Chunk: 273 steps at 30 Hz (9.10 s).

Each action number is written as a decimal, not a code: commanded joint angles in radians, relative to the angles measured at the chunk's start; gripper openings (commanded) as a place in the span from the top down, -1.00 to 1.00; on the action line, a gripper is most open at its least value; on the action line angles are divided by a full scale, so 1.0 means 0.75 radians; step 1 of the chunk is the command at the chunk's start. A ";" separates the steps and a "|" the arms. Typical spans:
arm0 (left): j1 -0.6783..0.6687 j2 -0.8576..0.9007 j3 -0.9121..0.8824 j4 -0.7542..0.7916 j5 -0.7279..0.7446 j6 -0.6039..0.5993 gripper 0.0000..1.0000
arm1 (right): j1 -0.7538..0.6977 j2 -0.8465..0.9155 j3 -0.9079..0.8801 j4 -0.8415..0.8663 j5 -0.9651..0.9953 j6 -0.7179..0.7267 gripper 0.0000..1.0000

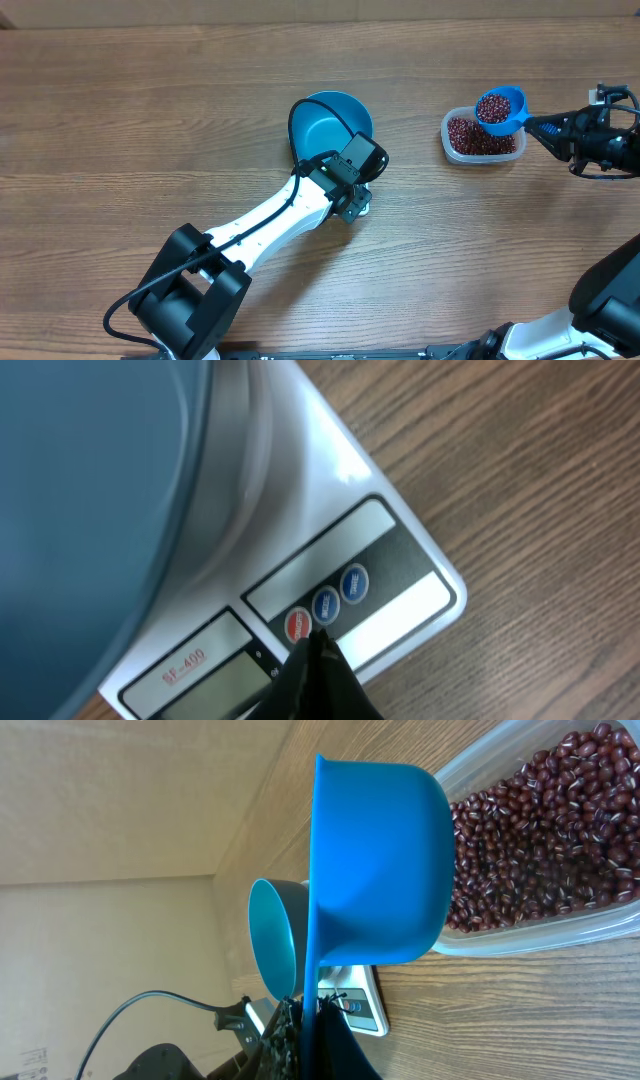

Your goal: Scoop item into bowl and weigh 150g on scale

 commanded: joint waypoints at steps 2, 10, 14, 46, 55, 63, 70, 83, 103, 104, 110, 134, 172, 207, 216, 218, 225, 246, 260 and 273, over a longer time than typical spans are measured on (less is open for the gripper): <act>0.003 0.010 -0.048 0.028 -0.026 0.030 0.91 | 0.000 0.009 0.003 0.007 -0.031 -0.017 0.92; 0.008 0.010 -0.064 0.038 -0.024 0.030 0.91 | 0.000 0.009 0.003 0.006 -0.031 -0.017 0.93; 0.008 0.010 -0.064 0.043 -0.021 0.029 0.92 | 0.000 0.009 0.003 0.007 -0.031 -0.017 0.92; 0.009 0.074 -0.065 0.042 0.023 0.026 0.92 | 0.000 0.009 0.003 0.023 -0.011 -0.017 0.92; 0.009 0.070 -0.061 0.047 0.019 0.031 0.92 | 0.000 0.009 0.003 0.022 -0.011 -0.017 0.92; 0.009 0.070 -0.061 0.063 0.019 0.031 0.92 | 0.000 0.009 0.003 0.020 -0.011 -0.017 0.92; 0.009 0.070 -0.060 0.082 0.018 0.031 0.92 | 0.000 0.009 0.003 0.017 -0.011 -0.017 0.93; 0.009 0.060 -0.043 0.108 0.023 0.016 0.92 | 0.000 0.009 0.003 0.013 0.013 -0.018 0.92; 0.009 0.060 -0.037 0.077 -0.017 0.016 0.91 | 0.000 0.009 0.003 0.007 0.028 -0.022 0.93; 0.009 0.060 -0.037 0.076 -0.023 0.016 0.92 | 0.000 0.009 0.003 0.007 0.030 -0.022 0.93; 0.009 0.060 -0.037 0.071 -0.050 0.021 0.91 | 0.000 0.009 0.003 0.007 0.029 -0.022 0.93; 0.009 0.062 -0.038 0.073 -0.057 0.046 0.92 | 0.000 0.009 0.003 0.007 0.039 -0.022 0.92; 0.009 0.072 -0.038 0.092 0.025 0.220 0.91 | 0.000 0.009 0.003 0.008 0.063 -0.022 0.92; 0.009 0.072 -0.043 0.084 0.008 0.226 0.91 | 0.000 0.009 0.003 0.012 0.064 -0.022 0.92; 0.009 0.072 -0.043 0.072 -0.013 0.226 0.92 | 0.000 0.009 0.003 0.010 0.063 -0.022 0.92; 0.009 0.072 -0.043 0.072 -0.013 0.226 0.91 | 0.000 0.009 0.003 0.010 0.063 -0.022 0.93; 0.009 0.072 -0.044 0.077 -0.037 0.227 0.91 | 0.000 0.009 0.003 0.007 0.063 -0.022 0.92; 0.009 0.073 -0.046 0.079 -0.051 0.236 0.91 | 0.001 0.009 0.003 0.010 0.064 -0.022 0.92; 0.009 0.073 -0.046 0.080 -0.062 0.255 0.92 | 0.001 0.009 0.003 0.008 0.070 -0.022 0.93; 0.009 0.082 -0.046 0.089 -0.062 0.255 0.91 | 0.001 0.009 0.003 0.007 0.074 -0.022 0.92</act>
